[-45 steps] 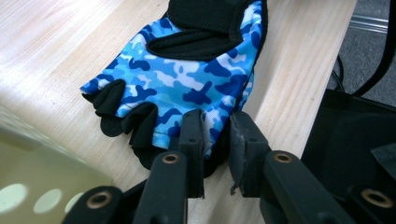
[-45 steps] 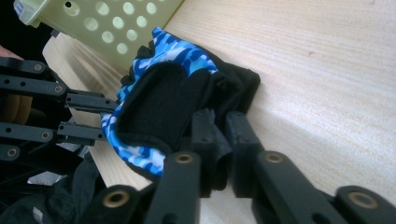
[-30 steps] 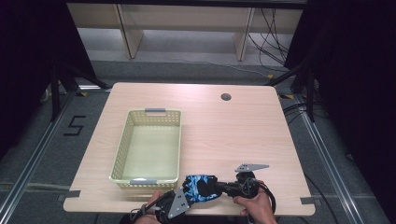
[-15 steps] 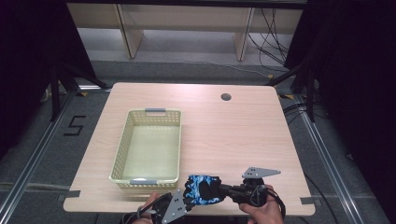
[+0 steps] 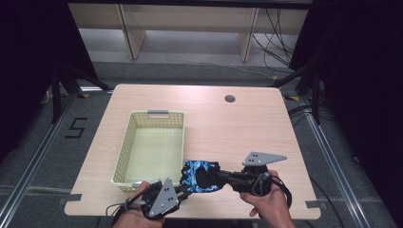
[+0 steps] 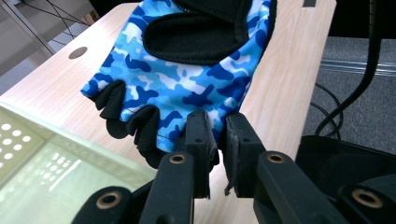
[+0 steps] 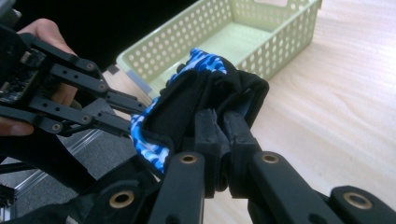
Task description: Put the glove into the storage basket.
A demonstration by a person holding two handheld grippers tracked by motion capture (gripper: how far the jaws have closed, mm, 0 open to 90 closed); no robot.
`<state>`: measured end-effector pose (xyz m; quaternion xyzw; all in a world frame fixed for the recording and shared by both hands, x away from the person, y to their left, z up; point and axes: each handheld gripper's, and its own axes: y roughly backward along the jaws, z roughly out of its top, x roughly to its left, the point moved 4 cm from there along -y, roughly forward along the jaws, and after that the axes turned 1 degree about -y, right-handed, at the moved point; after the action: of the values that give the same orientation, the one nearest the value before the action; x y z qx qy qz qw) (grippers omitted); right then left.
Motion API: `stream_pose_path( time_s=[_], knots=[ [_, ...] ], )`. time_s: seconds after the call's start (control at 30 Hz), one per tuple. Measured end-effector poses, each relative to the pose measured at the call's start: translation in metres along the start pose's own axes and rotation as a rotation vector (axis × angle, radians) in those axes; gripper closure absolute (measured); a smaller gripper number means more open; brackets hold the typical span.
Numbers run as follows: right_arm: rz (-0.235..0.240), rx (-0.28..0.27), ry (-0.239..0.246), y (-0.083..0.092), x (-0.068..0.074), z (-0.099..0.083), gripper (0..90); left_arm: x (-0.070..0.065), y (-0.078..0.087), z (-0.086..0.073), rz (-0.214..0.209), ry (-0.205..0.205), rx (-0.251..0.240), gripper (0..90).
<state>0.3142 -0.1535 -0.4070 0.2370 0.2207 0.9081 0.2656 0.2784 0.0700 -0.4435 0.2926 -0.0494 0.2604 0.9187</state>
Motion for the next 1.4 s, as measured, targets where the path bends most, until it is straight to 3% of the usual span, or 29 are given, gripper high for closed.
stream_pose_path(
  time_s=[0.1,0.13,0.17,0.37,0.4,0.43,0.57,0.6,0.63,0.77,0.83,0.87,1.17,1.4],
  knots=[
    [-0.002,-0.002,-0.001,-0.005,-0.001,0.008,86.4,0.009,0.003,0.0,0.008,0.012,-0.002,80.1],
    [0.004,0.005,-0.011,-0.009,0.0,0.013,86.4,0.013,0.005,-0.001,0.001,-0.008,0.022,80.1],
    [0.005,-0.004,0.002,-0.013,-0.001,0.016,86.4,0.016,0.005,-0.001,0.009,0.028,0.005,80.1],
    [0.032,0.007,-0.006,-0.038,-0.001,0.037,86.4,0.048,0.014,-0.012,0.028,0.028,0.04,80.0],
    [0.033,0.007,0.008,-0.044,-0.002,0.041,86.4,0.052,0.014,-0.015,0.025,0.048,0.047,80.0],
    [0.024,0.003,0.018,-0.05,-0.003,0.044,86.4,0.058,0.016,-0.017,0.019,0.037,0.059,80.0],
    [0.033,0.046,-0.024,-0.069,-0.001,0.053,86.4,0.075,0.022,-0.028,0.019,0.093,0.077,80.0],
    [0.036,0.037,-0.014,-0.076,-0.001,0.056,86.4,0.077,0.023,-0.03,0.015,0.094,0.076,79.9],
    [0.045,0.056,-0.037,-0.079,0.0,0.057,86.4,0.081,0.026,-0.032,0.015,0.098,0.093,79.9],
    [0.056,0.069,-0.023,-0.1,0.002,0.065,86.4,0.093,0.032,-0.044,0.027,0.118,0.124,79.9],
    [0.055,0.075,-0.015,-0.109,0.002,0.067,86.4,0.097,0.032,-0.051,0.031,0.145,0.129,79.9],
    [0.073,0.085,-0.023,-0.115,0.005,0.068,86.4,0.1,0.033,-0.054,0.036,0.133,0.129,80.0],
    [0.07,0.121,-0.007,-0.147,0.009,0.069,86.4,0.111,0.046,-0.074,0.036,0.142,0.186,79.9],
    [0.067,0.153,-0.017,-0.17,0.016,0.067,86.5,0.116,0.05,-0.092,0.026,0.179,0.24,79.6]
  ],
)
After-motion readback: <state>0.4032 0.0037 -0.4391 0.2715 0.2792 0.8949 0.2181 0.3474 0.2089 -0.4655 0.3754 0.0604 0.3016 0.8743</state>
